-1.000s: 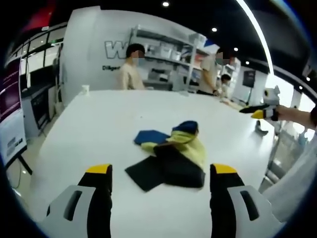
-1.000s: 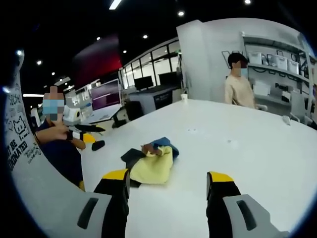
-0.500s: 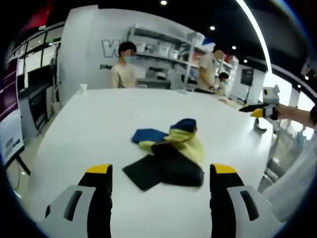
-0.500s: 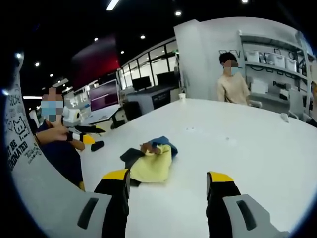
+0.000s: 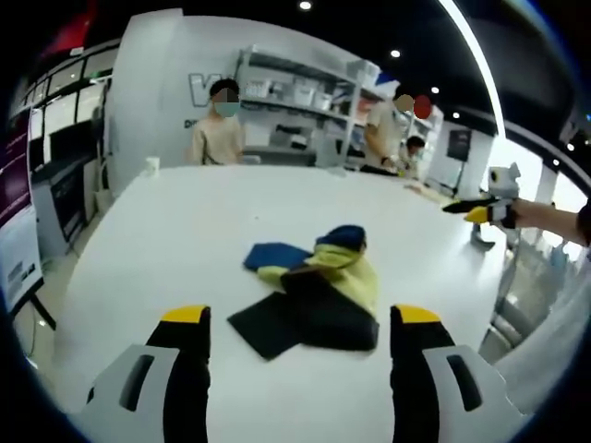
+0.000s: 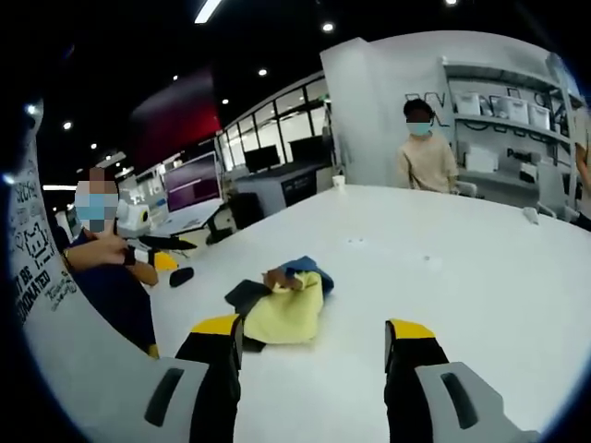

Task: Fold the garment on the visible template until the final outline fits inside the template.

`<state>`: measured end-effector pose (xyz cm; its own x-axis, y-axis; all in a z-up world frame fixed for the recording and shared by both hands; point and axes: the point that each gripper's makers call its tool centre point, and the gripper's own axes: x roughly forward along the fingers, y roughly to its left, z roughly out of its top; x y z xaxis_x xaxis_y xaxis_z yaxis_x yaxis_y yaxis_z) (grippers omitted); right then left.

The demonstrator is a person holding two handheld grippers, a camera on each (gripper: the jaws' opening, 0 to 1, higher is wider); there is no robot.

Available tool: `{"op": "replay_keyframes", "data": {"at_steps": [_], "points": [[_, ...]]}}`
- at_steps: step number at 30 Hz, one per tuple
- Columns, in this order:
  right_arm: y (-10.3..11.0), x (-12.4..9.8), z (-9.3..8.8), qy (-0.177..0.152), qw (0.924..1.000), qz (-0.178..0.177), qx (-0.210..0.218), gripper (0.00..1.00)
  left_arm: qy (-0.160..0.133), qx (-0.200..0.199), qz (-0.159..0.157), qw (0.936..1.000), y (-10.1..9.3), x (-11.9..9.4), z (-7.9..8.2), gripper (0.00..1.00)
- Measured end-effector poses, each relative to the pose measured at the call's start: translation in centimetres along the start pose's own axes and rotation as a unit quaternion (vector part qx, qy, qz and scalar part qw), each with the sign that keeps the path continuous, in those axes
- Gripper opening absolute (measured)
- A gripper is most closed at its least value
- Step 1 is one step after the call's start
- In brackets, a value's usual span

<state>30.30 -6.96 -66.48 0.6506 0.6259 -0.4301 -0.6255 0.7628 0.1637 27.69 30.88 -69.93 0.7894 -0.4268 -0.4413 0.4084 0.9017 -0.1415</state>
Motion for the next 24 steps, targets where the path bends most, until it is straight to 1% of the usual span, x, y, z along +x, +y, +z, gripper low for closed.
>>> {"op": "replay_keyframes", "data": {"at_steps": [5,7,10,13,14,18,21,24], "points": [[0.1,0.5,0.6,0.0,0.9999,0.007,-0.009,0.59,-0.001,0.001,-0.004,1.0,-0.2,0.1,0.0,0.75],[0.1,0.8,1.2,-0.007,0.9999,0.009,-0.007,0.59,0.0,0.0,-0.002,1.0,-0.1,0.1,-0.1,0.75],[0.1,1.1,1.2,-0.007,0.9999,0.011,-0.007,0.59,0.001,-0.001,-0.001,1.0,-0.1,0.1,-0.1,0.74],[0.5,1.9,1.1,-0.002,0.9996,0.023,-0.015,0.58,0.001,-0.004,-0.001,1.0,-0.1,0.0,-0.2,0.74],[0.5,2.1,1.0,-0.002,0.9996,0.024,-0.013,0.58,0.005,-0.004,-0.001,1.0,-0.2,-0.1,-0.3,0.73],[0.4,2.7,0.8,0.0,0.9996,0.028,-0.009,0.57,0.004,-0.005,0.003,1.0,0.0,-0.2,-0.4,0.72],[0.8,2.7,0.9,0.002,0.9995,0.031,-0.012,0.56,0.004,-0.007,0.005,1.0,0.0,-0.3,-0.5,0.71],[0.7,2.8,1.2,-0.003,0.9994,0.03,-0.017,0.55,0.001,-0.01,0.007,0.9999,0.2,-0.5,-0.5,0.71]]}}
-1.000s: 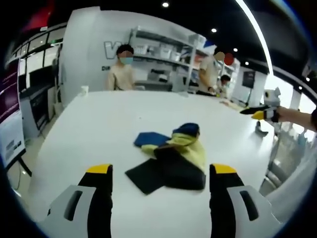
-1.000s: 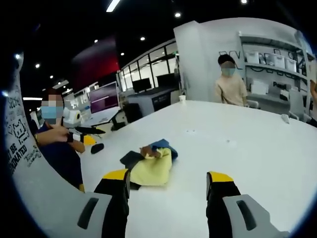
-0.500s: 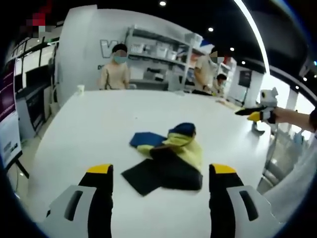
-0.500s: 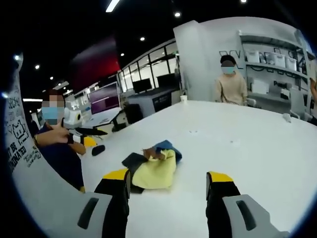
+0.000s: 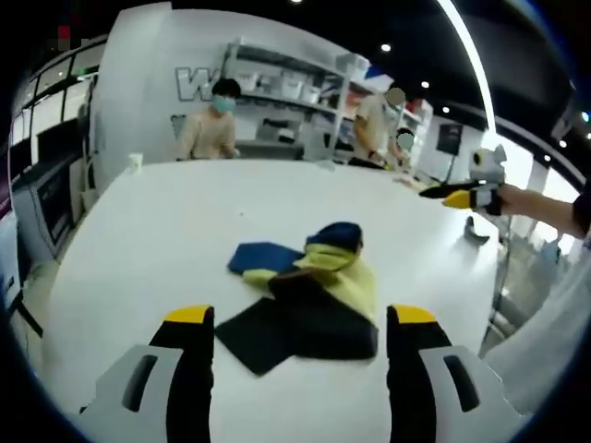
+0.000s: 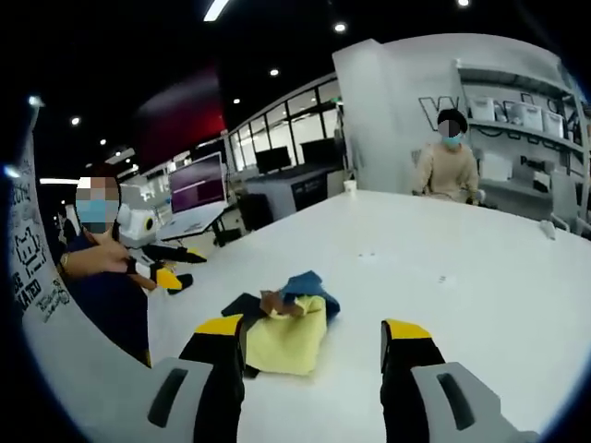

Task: Fold the garment on the visible template until the final outline fits inside the template.

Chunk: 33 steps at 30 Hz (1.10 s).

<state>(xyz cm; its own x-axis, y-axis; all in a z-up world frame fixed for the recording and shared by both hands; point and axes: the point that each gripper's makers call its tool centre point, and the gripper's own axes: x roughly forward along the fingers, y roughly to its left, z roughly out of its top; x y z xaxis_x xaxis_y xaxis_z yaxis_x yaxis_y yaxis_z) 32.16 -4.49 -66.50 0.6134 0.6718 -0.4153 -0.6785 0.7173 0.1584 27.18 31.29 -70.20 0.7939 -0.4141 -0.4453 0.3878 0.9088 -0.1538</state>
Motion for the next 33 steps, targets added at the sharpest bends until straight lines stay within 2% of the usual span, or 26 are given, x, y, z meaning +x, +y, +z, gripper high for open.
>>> {"op": "replay_keyframes", "data": {"at_steps": [8,18,27,31,33], "points": [[0.7,0.7,0.0,0.006,0.9999,0.012,-0.003,0.52,0.001,0.0,0.002,1.0,0.1,-0.1,-0.3,0.69],[1.2,1.1,-0.2,0.014,0.9998,0.016,-0.006,0.46,0.003,-0.007,-0.009,0.9999,-0.1,0.1,-0.5,0.6],[1.0,0.7,-0.3,0.008,0.9999,0.011,0.0,0.45,0.003,-0.004,-0.009,0.9999,0.3,0.4,-0.2,0.59],[0.9,0.6,-0.5,0.011,0.9999,0.007,0.004,0.44,0.007,-0.003,-0.016,0.9998,-0.1,0.5,-0.6,0.58],[0.8,1.0,-0.1,0.008,0.9999,0.009,0.01,0.43,0.011,-0.01,-0.017,0.9997,0.0,0.5,-0.4,0.57]]}}
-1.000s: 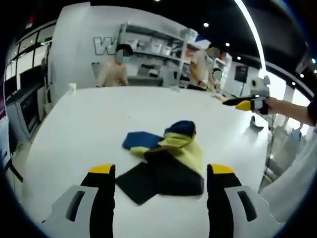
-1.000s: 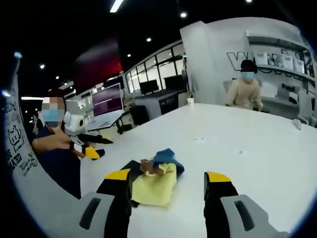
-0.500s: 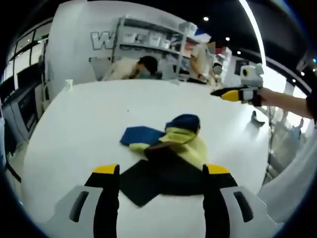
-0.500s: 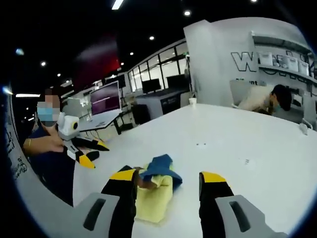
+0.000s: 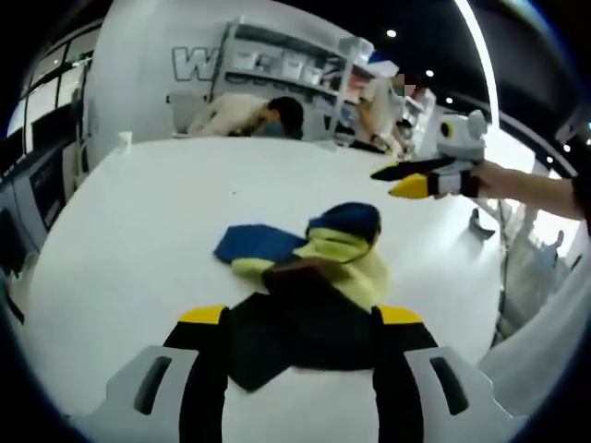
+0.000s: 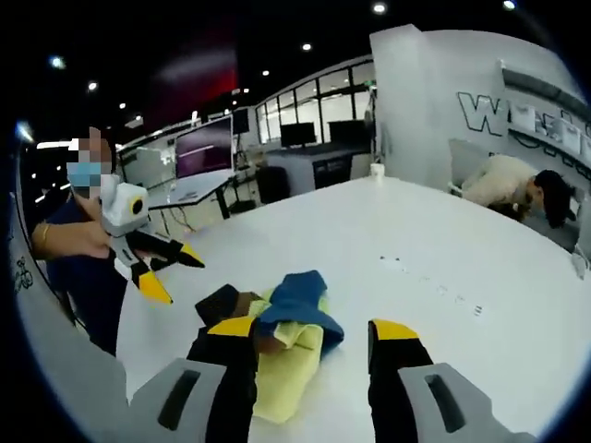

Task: Fold the garment on the visible template until the final outline fits inside the template.

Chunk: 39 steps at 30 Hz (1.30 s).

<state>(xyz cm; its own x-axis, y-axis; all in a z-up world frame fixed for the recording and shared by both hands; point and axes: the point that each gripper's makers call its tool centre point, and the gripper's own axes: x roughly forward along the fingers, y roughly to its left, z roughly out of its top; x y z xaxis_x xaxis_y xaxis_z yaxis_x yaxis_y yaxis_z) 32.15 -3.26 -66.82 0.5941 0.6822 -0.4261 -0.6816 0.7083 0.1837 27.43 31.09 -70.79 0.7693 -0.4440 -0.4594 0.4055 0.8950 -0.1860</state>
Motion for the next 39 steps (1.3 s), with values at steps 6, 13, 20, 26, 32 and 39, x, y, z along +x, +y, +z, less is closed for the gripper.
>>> {"op": "replay_keyframes", "data": {"at_steps": [6,13,20,26,32,39], "points": [[0.5,0.5,-0.7,-0.003,1.0,-0.005,0.008,0.41,0.002,0.009,-0.012,0.9999,-0.3,0.2,0.3,0.5],[1.0,3.0,1.6,-0.008,0.9998,0.01,-0.014,0.37,-0.005,0.012,-0.026,0.9996,-0.4,1.4,1.1,0.42],[0.3,5.3,2.1,-0.011,0.9997,0.019,-0.013,0.34,0.014,0.016,-0.041,0.9989,-0.9,3.6,0.6,0.39],[-0.2,8.9,3.8,-0.015,0.9988,0.042,-0.018,0.32,0.013,0.017,-0.038,0.999,-0.9,5.2,0.8,0.35],[0.2,13.2,4.6,-0.015,0.9983,0.05,-0.024,0.28,0.04,0.026,-0.038,0.9981,-0.4,6.5,0.0,0.3],[0.9,17.2,2.6,0.039,0.9944,0.061,-0.078,0.2,0.057,0.005,-0.048,0.9972,-0.6,9.1,-1.6,0.24]]}}
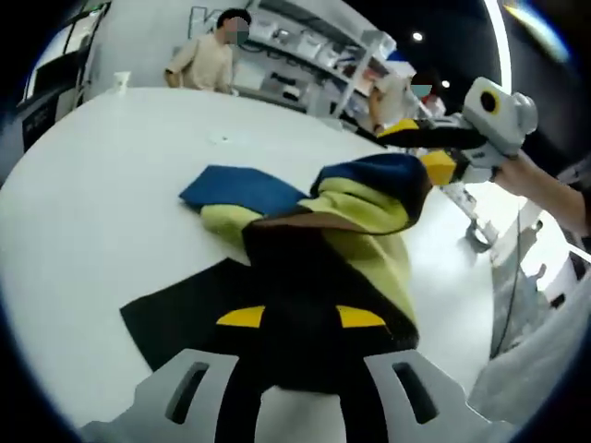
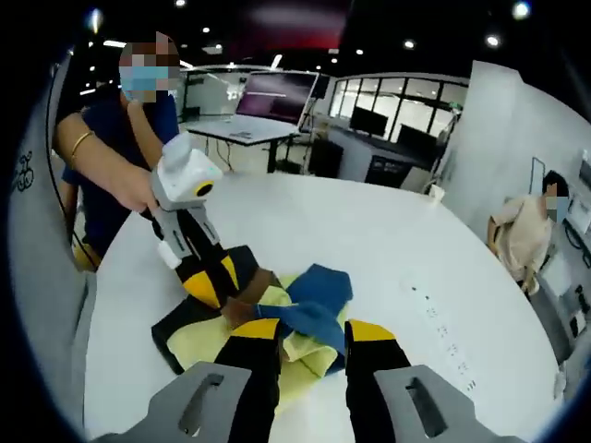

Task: Fold the garment on the visible template until the final outline fits inside the template.

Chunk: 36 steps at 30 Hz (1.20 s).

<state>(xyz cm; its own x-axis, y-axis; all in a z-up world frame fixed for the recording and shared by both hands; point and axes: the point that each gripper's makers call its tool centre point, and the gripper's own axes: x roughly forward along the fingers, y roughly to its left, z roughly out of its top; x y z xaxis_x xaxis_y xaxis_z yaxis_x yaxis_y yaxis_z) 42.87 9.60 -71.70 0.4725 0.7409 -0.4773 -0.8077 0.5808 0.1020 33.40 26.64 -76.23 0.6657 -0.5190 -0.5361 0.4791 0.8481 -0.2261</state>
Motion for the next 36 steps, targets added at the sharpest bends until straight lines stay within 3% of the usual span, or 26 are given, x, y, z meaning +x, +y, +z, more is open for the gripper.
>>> {"op": "replay_keyframes", "data": {"at_steps": [3,8,13,15,17,20,26,29,30,33,36], "points": [[-0.2,0.9,-0.7,0.014,0.9998,-0.001,-0.013,0.22,0.004,-0.005,0.001,1.0,0.0,0.5,-0.1,0.23],[0.7,3.0,-1.5,0.03,0.9989,0.023,-0.028,0.17,0.013,-0.032,-0.012,0.9993,0.5,3.4,-1.3,0.2],[0.2,3.0,-1.6,0.044,0.9964,0.021,-0.068,0.09,0.026,-0.049,-0.027,0.9981,0.3,5.6,-2.5,0.14],[0.6,2.9,-2.0,0.059,0.9934,0.029,-0.094,0.07,0.037,-0.053,-0.03,0.9975,0.2,6.1,-3.2,0.11],[1.7,3.3,-1.3,0.056,0.9867,0.044,-0.146,0.02,0.046,-0.064,-0.036,0.9962,0.3,6.8,-4.3,0.06],[2.5,4.0,-1.0,0.064,0.9746,0.053,-0.208,0.0,0.042,-0.078,-0.037,0.9954,0.0,6.9,-4.5,0.01],[3.7,4.9,-0.8,0.059,0.9708,0.081,-0.218,0.0,0.047,-0.098,-0.042,0.9932,-0.5,6.8,-5.1,0.0],[4.4,5.1,-1.2,0.066,0.9654,0.098,-0.233,0.0,0.044,-0.112,-0.044,0.9917,-0.7,6.6,-5.3,0.0],[4.9,5.4,-1.6,0.073,0.9586,0.112,-0.251,0.0,0.044,-0.118,-0.041,0.9912,-0.2,6.6,-5.6,0.0],[5.5,5.7,-2.1,0.082,0.9556,0.121,-0.256,0.0,0.046,-0.117,-0.042,0.9912,-0.2,6.8,-6.2,0.0],[5.1,6.0,-1.8,0.074,0.9681,0.117,-0.209,0.0,0.035,-0.133,-0.029,0.9901,0.3,7.1,-6.3,0.0]]}}
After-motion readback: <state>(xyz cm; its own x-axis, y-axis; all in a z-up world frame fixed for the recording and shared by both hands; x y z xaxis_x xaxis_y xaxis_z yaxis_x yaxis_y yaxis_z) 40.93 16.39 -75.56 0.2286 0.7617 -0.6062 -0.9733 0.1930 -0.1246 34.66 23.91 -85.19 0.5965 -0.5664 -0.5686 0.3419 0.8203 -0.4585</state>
